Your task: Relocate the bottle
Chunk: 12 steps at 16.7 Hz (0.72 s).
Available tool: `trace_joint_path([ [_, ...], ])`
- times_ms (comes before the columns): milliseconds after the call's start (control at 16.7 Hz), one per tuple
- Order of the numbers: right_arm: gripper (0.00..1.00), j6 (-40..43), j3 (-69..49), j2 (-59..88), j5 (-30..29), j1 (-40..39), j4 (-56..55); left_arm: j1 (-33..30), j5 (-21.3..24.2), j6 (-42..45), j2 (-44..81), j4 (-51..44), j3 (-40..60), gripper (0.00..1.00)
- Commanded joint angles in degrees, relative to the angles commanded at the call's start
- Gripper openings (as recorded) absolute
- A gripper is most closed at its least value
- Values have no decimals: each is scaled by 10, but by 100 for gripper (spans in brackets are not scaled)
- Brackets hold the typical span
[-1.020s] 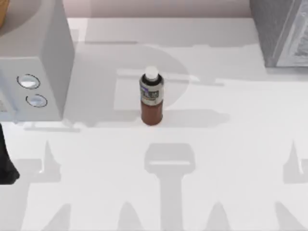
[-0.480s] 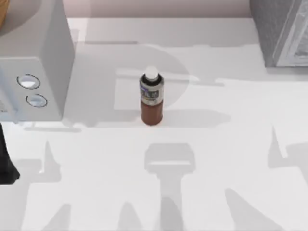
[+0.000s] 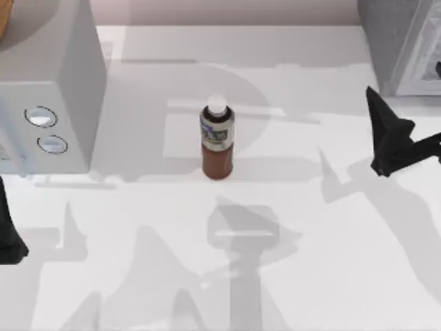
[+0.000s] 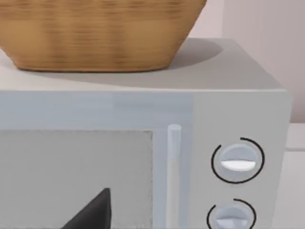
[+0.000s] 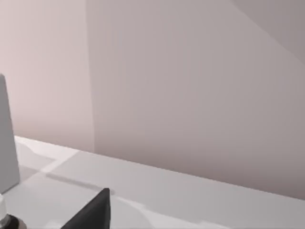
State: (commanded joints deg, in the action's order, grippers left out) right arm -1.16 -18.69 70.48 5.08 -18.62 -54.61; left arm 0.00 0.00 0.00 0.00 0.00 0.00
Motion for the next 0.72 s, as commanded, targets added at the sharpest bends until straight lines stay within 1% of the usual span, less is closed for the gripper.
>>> trace_joint_path([
  [240, 100, 0, -60, 254, 17, -61, -179, 0, 0, 0, 0, 0, 0, 100],
  [420, 100, 1, -98, 414, 29, -101, -291, 0, 0, 0, 0, 0, 0, 100],
  [600, 100, 2, -126, 528, 38, -130, -374, 0, 0, 0, 0, 0, 0, 100],
  [720, 100, 3, -138, 573, 42, -142, -408, 0, 0, 0, 0, 0, 0, 100],
])
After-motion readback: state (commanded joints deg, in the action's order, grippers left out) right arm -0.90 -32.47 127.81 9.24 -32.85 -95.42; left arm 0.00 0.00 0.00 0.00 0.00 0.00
